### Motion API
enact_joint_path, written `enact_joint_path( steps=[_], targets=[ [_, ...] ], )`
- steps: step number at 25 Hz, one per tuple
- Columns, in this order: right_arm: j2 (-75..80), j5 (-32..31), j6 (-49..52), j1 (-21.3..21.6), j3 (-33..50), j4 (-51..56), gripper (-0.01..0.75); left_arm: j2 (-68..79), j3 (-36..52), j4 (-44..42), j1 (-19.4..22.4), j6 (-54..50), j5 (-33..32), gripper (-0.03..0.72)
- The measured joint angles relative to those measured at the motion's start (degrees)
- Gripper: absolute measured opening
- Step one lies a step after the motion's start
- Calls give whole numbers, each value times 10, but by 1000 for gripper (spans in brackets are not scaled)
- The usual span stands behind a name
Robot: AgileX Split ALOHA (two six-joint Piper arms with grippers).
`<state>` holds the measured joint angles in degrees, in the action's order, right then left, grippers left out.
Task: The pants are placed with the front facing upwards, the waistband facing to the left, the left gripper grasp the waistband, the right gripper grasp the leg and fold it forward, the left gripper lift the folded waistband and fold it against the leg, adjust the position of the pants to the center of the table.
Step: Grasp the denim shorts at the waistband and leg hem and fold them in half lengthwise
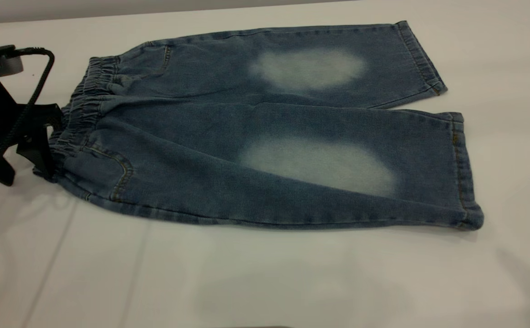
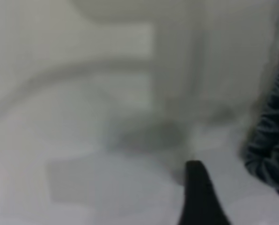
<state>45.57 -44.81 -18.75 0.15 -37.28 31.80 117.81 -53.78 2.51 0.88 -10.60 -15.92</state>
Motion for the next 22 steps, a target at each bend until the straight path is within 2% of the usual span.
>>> enact_joint_path(
  steps=[5,11,16,22],
  targets=[
    [0,-2,0,0,0,1,549,15,-6,8,-2,0,21,204],
    [0,-2,0,0,0,1,549,19,-10,12,-3,6,32,48],
    [7,-6,-24,0,0,8,549,-9,-6,4,-3,35,32,30],
    [60,-17,-70,0,0,49,549,-113,-3,2,-2,69,-16,30]
  ],
)
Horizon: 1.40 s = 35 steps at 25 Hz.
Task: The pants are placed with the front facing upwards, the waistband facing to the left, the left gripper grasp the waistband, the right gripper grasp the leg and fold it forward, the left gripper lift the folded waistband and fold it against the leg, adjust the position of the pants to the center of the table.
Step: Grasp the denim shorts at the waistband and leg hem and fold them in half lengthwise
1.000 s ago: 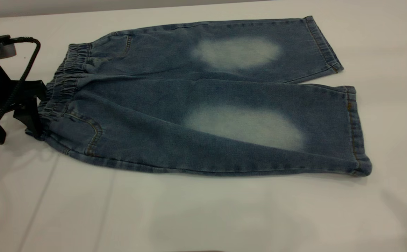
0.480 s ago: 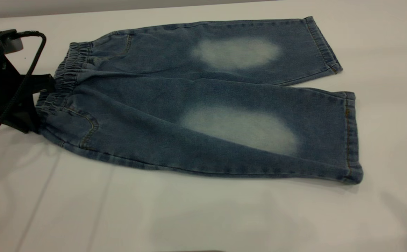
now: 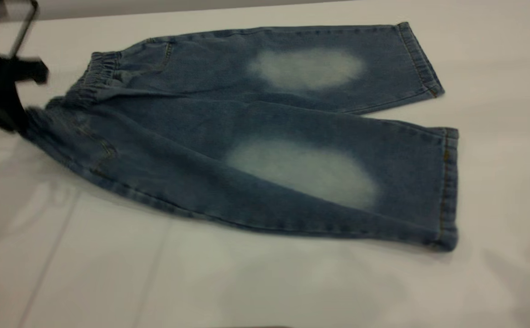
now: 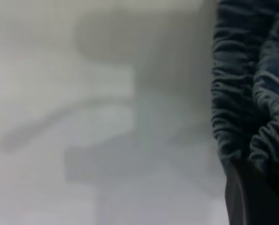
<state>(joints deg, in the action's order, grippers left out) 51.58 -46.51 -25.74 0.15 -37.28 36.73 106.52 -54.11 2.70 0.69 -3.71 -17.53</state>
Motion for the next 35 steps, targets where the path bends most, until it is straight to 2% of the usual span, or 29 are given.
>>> enact_joint_path(
  steps=[6,15,20,28,35],
  targets=[
    [106,23,-50,0,45,62,549,-35,0,-2,-8,3,-18,30],
    [270,84,-178,-4,83,176,549,-36,0,-2,-70,3,-19,30],
    [367,135,-232,-66,83,232,549,-36,0,-4,-71,3,-20,30],
    [483,202,-255,-168,83,274,549,-36,0,-4,-71,3,-20,30],
    [524,236,-310,-185,81,334,546,-36,0,-4,-71,3,-21,30]
  ],
)
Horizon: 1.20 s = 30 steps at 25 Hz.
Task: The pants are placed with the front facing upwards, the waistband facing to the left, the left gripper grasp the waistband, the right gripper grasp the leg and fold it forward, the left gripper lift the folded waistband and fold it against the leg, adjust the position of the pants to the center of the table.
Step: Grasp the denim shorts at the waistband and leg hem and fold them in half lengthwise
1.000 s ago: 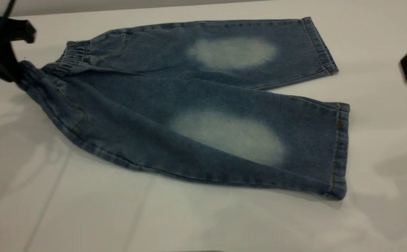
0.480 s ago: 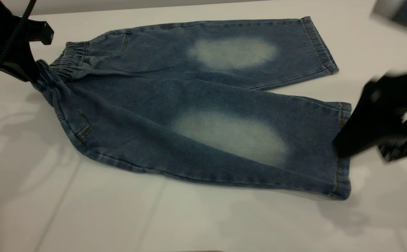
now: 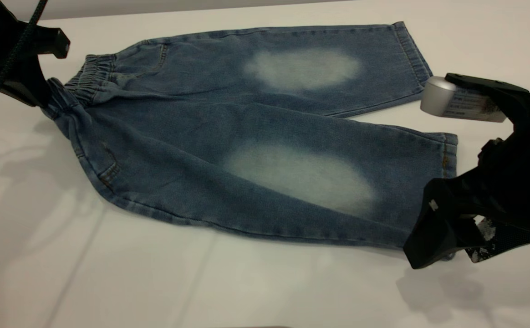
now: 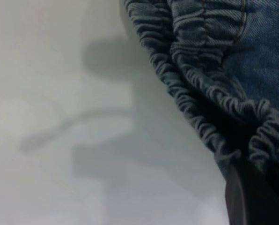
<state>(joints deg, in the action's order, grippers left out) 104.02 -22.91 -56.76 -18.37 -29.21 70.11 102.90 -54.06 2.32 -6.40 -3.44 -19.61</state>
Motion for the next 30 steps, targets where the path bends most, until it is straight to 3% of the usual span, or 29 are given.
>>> enact_joint_path(
  steps=[15,19,22,24,30],
  targets=[
    [52,21,-125,0,-3,126,405,0,0,0,0,0,0,30],
    [52,25,-131,0,-3,131,281,0,0,0,0,0,0,30],
    [52,25,-131,0,-3,132,114,0,0,0,0,0,0,30],
    [52,29,-131,0,-3,133,46,0,0,0,0,0,0,30],
    [38,29,-132,1,-3,132,22,-4,0,0,0,0,-1,30]
  ],
)
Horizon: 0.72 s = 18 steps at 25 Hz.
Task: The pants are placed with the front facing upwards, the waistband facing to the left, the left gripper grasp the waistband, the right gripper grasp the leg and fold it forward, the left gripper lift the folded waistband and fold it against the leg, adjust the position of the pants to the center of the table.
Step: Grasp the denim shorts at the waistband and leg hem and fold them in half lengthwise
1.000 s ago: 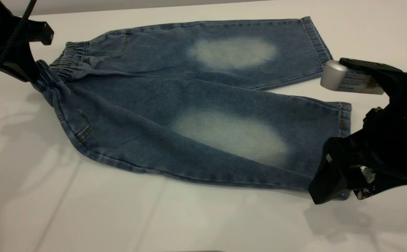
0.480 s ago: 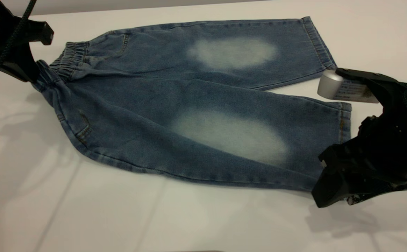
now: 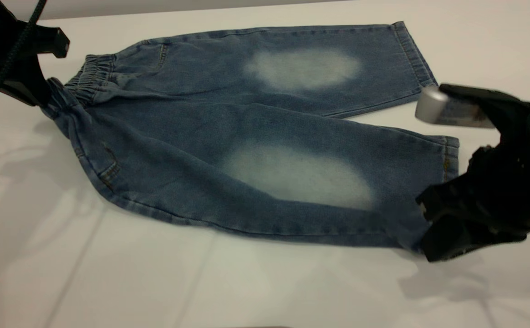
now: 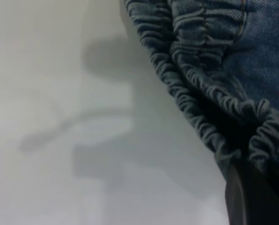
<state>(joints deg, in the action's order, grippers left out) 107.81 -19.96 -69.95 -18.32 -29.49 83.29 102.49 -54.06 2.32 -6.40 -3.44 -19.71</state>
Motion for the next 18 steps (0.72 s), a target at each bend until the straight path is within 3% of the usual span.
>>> enact_joint_path(
  steps=[7,12,18],
  targets=[
    [-101,-38,11,0,-51,-53,22,-37,0,0,-1,0,-2,30],
    [-135,-50,80,4,-125,-150,23,-48,-20,0,-1,0,-11,30],
    [-136,-72,225,62,-213,-307,22,-49,-64,-1,-1,1,-19,30]
  ],
)
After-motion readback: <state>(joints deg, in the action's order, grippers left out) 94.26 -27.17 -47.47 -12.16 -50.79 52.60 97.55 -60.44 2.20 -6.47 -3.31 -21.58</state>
